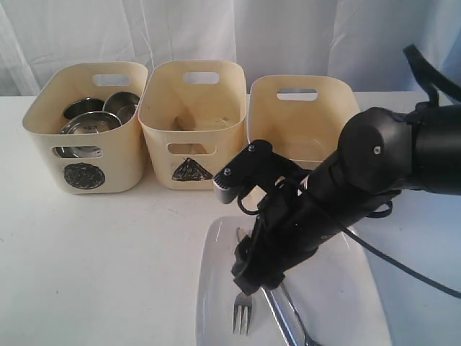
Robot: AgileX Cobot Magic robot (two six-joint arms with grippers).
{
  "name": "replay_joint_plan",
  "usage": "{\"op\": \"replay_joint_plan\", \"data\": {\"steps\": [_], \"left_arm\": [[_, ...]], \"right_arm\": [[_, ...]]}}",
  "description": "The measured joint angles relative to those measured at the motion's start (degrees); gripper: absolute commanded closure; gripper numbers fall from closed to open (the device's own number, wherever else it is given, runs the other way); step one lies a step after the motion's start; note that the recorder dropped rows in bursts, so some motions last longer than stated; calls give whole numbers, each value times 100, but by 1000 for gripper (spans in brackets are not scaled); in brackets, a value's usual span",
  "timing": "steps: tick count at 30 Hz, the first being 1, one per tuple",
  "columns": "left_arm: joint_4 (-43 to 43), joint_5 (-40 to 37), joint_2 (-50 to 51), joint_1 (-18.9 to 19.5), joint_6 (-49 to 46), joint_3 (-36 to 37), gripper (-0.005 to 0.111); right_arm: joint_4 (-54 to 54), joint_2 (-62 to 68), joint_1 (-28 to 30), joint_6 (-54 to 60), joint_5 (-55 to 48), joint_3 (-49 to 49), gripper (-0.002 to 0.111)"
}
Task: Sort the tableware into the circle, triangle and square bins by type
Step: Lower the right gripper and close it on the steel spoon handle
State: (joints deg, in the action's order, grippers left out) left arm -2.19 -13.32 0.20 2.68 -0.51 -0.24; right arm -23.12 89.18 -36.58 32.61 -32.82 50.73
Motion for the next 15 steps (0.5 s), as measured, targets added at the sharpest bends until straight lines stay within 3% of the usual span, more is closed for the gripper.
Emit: {"op": "replay_joint_plan", "data": {"steps": [5,15], "left_arm": [[-10,0,0,0,0,0,107],[-10,0,0,0,0,0,107]], "right_arm": [[1043,-166,0,-1323,-375,-14,54],[1152,-219,0,-1503,-261,-311,54]]}}
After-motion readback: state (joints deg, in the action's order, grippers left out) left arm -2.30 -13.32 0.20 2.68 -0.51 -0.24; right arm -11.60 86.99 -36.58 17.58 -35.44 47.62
